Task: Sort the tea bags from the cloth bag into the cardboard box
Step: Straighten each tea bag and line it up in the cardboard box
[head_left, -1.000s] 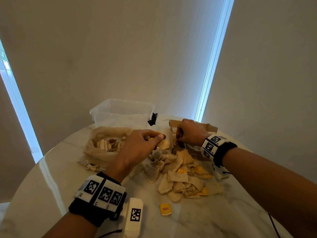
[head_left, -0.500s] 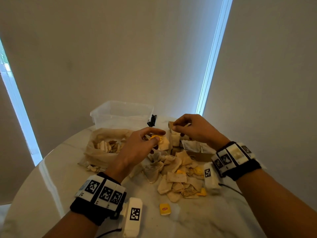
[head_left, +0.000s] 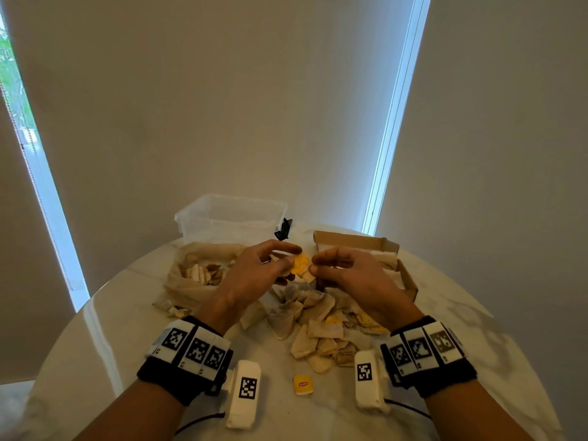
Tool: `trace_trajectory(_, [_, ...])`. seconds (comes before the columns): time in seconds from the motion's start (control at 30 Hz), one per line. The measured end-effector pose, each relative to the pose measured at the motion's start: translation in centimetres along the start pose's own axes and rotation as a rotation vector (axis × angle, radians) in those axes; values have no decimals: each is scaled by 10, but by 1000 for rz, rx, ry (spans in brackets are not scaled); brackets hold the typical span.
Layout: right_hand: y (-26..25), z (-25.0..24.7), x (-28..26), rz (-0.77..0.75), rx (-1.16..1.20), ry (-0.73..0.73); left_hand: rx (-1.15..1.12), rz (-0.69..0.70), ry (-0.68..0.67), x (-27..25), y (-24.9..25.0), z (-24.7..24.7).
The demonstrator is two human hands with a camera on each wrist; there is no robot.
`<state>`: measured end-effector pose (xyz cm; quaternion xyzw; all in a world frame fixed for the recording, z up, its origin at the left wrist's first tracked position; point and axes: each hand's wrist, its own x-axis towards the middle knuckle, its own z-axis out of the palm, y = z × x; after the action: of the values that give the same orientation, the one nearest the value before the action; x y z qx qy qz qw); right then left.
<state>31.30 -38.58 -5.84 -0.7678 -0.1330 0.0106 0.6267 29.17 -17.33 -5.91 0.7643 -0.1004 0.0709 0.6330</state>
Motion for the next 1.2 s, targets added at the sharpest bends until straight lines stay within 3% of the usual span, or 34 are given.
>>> trace_trajectory(0.2, [10, -5, -1, 14, 118, 70, -45, -48, 22, 3, -4, 1])
trace_trajectory(0.53, [13, -1, 1, 30, 159, 52, -532, -309, -64, 7, 2, 6])
trace_trajectory(0.7, [15, 1, -1, 7, 123, -44, -430, -273, -98, 5, 2, 4])
trace_trajectory(0.83, [13, -4, -4, -50, 79, 65, -290, -220, -99, 6, -2, 3])
trace_trajectory(0.93, [10, -7, -4, -137, -29, 98, -293, -235, -53, 8, -4, 2])
trace_trajectory(1.07, [7, -6, -2, -288, -315, -50, -328, -295, -97, 6, -1, 2])
trace_trajectory(1.2, [11, -3, -2, -291, -511, -105, -439, -362, -140, 2, 4, 4])
